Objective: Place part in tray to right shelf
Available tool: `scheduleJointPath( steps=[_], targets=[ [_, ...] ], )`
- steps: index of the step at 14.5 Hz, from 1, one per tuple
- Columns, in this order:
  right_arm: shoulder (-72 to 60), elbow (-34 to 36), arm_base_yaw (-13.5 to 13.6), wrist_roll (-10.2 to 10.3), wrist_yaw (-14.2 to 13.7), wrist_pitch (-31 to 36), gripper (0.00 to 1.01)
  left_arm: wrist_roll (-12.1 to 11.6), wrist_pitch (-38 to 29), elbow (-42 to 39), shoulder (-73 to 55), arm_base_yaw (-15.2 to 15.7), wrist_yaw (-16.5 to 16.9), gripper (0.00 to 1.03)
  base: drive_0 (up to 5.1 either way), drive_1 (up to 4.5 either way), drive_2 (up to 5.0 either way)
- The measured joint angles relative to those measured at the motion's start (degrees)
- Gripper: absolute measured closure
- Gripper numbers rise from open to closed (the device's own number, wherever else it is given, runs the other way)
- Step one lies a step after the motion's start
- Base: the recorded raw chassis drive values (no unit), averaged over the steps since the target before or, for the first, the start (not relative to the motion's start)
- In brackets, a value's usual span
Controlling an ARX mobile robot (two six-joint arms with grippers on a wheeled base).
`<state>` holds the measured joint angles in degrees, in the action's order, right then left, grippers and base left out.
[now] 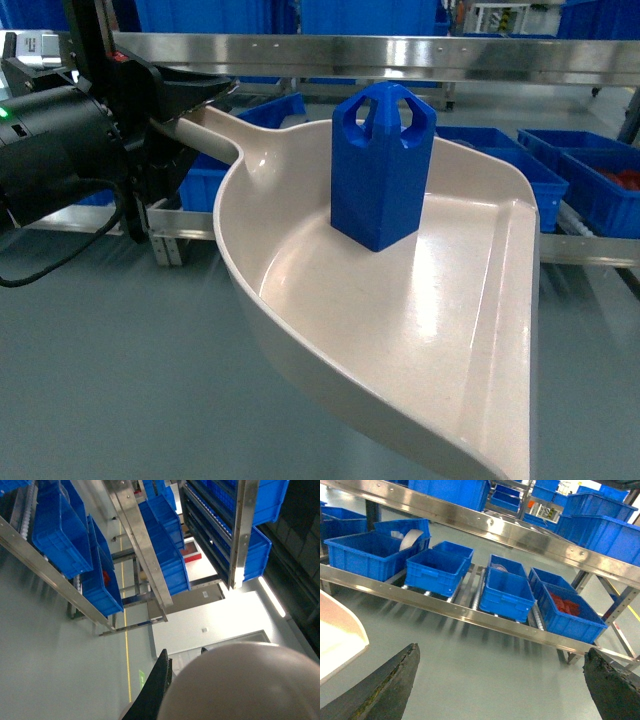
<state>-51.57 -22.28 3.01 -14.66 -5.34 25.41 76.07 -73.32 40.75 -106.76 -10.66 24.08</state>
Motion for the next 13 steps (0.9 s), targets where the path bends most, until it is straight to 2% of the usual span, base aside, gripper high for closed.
scheduleJointPath(
  steps=[9,13],
  targets=[
    [0.0,0.0,0.0,0.0,0.0,0.0,0.03,0.0,0.0,0.0,0.0,0.0,0.0,0.90,-1.6,-1.62,-1.6],
    [0.3,0.0,0.0,0.0,-0.1,0.0,0.03,0.0,0.0,0.0,0.0,0.3,-0.1,0.90,0.0,0.00,0.0]
  ],
)
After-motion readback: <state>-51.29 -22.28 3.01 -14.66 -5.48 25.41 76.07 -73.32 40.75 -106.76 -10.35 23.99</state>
